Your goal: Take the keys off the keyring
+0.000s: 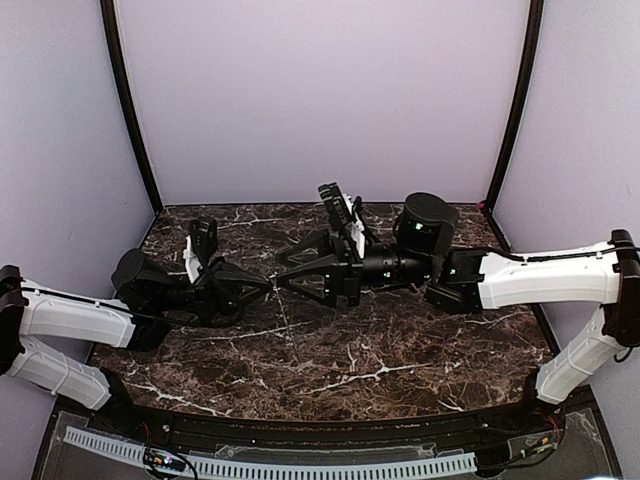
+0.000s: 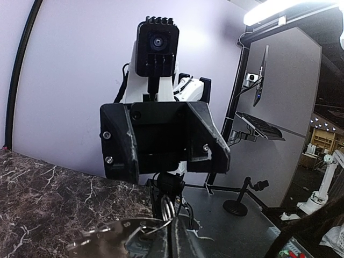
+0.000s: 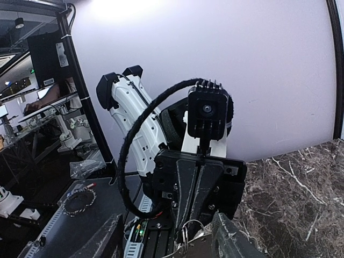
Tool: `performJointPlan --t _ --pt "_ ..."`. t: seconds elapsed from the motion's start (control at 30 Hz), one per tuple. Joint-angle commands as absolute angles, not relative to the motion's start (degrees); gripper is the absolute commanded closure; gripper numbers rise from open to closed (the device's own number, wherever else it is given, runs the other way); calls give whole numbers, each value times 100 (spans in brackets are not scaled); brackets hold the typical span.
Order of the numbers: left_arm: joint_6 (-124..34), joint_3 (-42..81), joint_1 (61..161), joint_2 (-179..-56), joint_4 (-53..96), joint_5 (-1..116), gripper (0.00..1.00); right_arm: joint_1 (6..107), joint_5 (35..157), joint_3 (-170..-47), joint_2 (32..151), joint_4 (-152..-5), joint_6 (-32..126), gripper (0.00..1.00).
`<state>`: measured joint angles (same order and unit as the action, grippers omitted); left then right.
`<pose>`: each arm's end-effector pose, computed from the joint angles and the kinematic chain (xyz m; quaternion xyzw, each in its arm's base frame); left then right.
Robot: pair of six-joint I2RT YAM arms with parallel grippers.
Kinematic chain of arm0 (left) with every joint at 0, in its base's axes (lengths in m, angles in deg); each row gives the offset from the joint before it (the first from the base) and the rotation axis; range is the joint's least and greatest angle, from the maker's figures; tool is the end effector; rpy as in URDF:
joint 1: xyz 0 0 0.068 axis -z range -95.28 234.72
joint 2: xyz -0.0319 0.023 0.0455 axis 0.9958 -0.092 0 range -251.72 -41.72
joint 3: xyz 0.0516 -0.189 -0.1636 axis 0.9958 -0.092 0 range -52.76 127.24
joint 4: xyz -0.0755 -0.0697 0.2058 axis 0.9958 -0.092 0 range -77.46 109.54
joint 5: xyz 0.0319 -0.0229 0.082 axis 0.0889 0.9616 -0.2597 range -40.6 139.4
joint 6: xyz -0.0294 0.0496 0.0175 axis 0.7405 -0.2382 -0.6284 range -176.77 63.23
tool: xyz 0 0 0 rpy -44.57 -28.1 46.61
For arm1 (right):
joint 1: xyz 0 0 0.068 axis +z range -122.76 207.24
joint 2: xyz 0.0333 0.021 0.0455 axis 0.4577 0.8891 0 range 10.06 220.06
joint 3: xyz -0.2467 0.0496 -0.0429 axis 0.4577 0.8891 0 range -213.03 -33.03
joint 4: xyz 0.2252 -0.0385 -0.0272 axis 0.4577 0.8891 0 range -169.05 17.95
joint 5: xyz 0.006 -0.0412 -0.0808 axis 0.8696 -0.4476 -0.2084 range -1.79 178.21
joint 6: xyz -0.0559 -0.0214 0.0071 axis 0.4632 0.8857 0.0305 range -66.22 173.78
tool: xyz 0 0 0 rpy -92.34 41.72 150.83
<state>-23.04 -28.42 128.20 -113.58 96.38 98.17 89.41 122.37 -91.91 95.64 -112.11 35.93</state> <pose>0.1369 -0.1760 0.2825 0.3941 0.4281 -0.6534 0.4842 0.1304 0.3009 0.3295 -0.4431 0.5078 0.6079 0.4197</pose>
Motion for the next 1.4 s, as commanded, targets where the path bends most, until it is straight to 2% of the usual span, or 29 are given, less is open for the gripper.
performJointPlan --t 0.0,0.27,0.73,0.83,1.1,1.13,1.2,1.37 --pt "-2275 -2715 12796 -11159 9954 9927 100 8868 12235 -9082 9538 -11542 3575 45" --pt "-2494 -2684 12796 -10935 9504 9780 100 8883 12680 -9226 9771 -11523 3566 76" --pt "-2621 -2681 12792 -10943 9319 9718 100 9014 13013 -9469 9988 -11505 3558 85" --pt "-2772 -2684 12797 -10899 9093 9602 100 9025 12983 -9512 10021 -11394 3621 100" --pt "-2847 -2710 12796 -10876 8948 9594 100 9034 12696 -9341 9813 -11356 3807 100" --pt "-2843 -2698 12795 -10875 8931 9598 97 9034 12624 -9304 9786 -11378 3814 100" --pt "-2846 -2692 12796 -10855 8884 9608 79 9031 12514 -9291 9761 -11371 3837 100" --pt "-2855 -2722 12796 -10726 8789 9637 44 9025 12312 -9293 9689 -11309 3872 100"
